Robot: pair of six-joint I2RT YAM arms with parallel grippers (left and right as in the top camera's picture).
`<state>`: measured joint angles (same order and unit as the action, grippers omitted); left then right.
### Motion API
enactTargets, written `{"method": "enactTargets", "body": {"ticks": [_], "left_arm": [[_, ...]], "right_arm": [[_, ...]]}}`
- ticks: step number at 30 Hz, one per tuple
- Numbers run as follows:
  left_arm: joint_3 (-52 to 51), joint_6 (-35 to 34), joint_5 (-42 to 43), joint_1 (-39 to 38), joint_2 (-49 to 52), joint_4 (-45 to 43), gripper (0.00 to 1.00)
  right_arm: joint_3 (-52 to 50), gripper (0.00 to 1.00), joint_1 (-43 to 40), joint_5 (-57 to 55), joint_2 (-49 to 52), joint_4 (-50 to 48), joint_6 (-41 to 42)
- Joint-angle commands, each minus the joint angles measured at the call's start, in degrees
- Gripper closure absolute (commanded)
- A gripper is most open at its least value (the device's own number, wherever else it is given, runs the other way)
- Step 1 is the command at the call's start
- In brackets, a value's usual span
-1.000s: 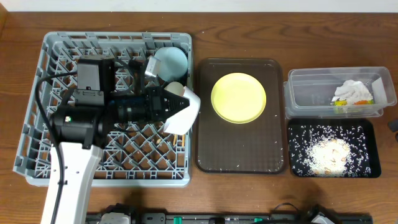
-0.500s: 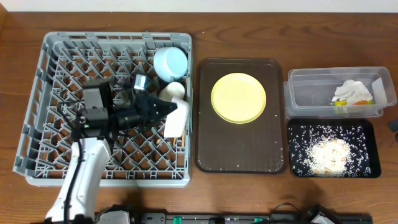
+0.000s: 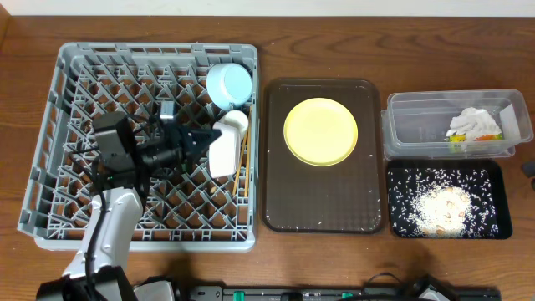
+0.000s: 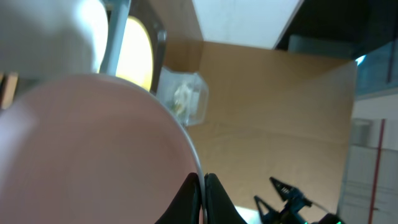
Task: Sort waste into correct bins and load items into the dishwasher rack
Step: 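Carry the pink bowl into the rack's lower middle area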
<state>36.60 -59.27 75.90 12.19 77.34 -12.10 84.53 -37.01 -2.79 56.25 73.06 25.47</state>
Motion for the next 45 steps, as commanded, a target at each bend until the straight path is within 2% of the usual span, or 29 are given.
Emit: {"method": "enactTargets", "body": {"ticks": [1,3,5,17,22,27,30,32,33,37,38,45], "left_arm": [[-1.51,-15.32,4.11,0.39,1.18,-8.39,0.94],[-1.51,-21.20,5.70,0.13,0.79,-15.45,0.94],[-1.51,-23.37,6.03,-0.46,-0.22,-17.18,0.94],[-6.67,-23.08,-2.75,-4.55,-3.17,-17.16,0.94],[-10.97,-22.43,-7.15,-4.11,-3.13,-17.18,0.94],[-11.63,-20.92,-8.41,-0.33,-3.13,-17.18,0.93],[-11.63,-19.56,-8.41,1.18,-3.13,-17.16,0.83],[-11.63,-18.05,-8.09,1.60,-3.13,-17.20,0.54],[-11.63,-17.64,-7.82,1.75,-3.13,-17.20,0.46],[-11.63,-17.51,-7.61,2.78,-3.17,-20.20,0.25],[-11.63,-17.51,-7.56,3.13,-3.19,-21.57,0.21],[-11.61,-17.53,-7.58,7.54,-3.34,-23.21,0.16]], "right_arm": [[0.00,0.01,-0.74,0.00,-0.09,0.09,0.63],[0.00,0.01,-0.74,0.00,-0.09,0.09,0.63],[0.00,0.01,-0.74,0.00,-0.09,0.09,0.66],[0.00,0.01,-0.74,0.00,-0.09,0.09,0.63],[0.00,0.01,-0.74,0.00,-0.09,0.09,0.63],[0.00,0.01,-0.74,0.00,-0.09,0.09,0.63],[0.00,0.01,-0.74,0.00,-0.09,0.09,0.63],[0.00,0.01,-0.74,0.00,-0.09,0.09,0.63],[0.00,0.01,-0.74,0.00,-0.09,0.09,0.63],[0.00,0.01,-0.74,0.00,-0.09,0.09,0.63],[0.00,0.01,-0.74,0.00,-0.09,0.09,0.63],[0.00,0.01,-0.74,0.00,-0.09,0.09,0.63]]}}
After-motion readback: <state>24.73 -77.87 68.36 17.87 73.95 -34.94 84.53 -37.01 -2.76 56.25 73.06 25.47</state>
